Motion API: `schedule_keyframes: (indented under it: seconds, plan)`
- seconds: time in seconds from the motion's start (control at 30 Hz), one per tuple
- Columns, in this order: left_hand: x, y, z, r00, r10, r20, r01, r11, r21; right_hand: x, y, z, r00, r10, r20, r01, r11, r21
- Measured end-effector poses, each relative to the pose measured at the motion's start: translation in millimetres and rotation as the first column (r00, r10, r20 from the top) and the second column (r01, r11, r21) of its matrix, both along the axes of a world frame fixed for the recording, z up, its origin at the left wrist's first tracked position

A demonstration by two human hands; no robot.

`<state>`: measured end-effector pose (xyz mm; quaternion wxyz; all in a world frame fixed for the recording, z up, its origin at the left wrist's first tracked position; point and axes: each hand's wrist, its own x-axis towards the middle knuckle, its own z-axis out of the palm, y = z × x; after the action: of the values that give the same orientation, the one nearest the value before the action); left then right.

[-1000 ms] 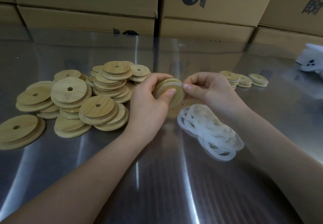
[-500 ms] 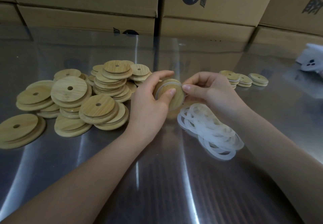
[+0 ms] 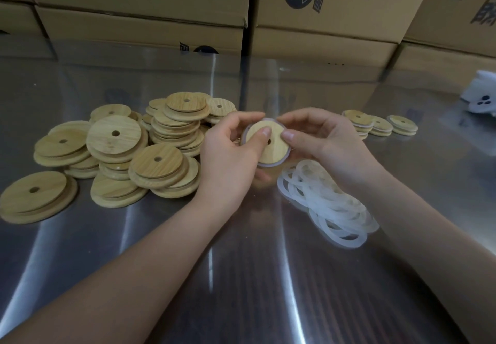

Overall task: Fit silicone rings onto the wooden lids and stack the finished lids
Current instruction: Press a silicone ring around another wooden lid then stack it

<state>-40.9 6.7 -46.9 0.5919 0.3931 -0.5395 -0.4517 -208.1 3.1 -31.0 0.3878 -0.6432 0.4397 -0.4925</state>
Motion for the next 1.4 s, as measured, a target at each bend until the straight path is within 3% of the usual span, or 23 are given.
schedule_keyframes:
  seconds: [0.2,0.5,0.73,0.97,1.13,1.4]
  plan:
    - [0.7,-1.1,-0.9,0.999,-0.002,-0.034,0.004,0.999,0.042,-1.0,0.1,-0.5,0.999,0.026,0.046,-0.028,0.999,0.040]
    - [1.8,-2.9,-1.3,0.998,-0.009,-0.068,0.014,0.997,0.079,1.0,1.5,0.2,0.997,0.081,-0.012,-0.080,0.996,0.046]
    - [-2.2,-4.4,-3.2,0.995,-0.069,-0.069,0.076,0.991,0.107,-2.5,-3.8,-1.9,0.997,0.029,0.068,-0.036,0.994,0.106]
    - [-2.7,-5.6,-4.3,0.999,-0.040,0.009,0.038,0.986,0.163,-13.1,-9.4,2.5,0.951,-0.212,0.224,0.178,0.970,0.163]
    - [-3.9,-4.8,-6.4,0.993,-0.065,0.095,0.049,0.986,0.162,-29.9,-18.1,2.5,0.853,-0.408,0.327,0.354,0.911,0.213]
    - [-3.7,-3.0,-6.4,0.984,-0.078,0.161,0.053,0.987,0.151,-61.2,-28.8,-3.6,0.724,-0.592,0.353,0.560,0.804,0.200]
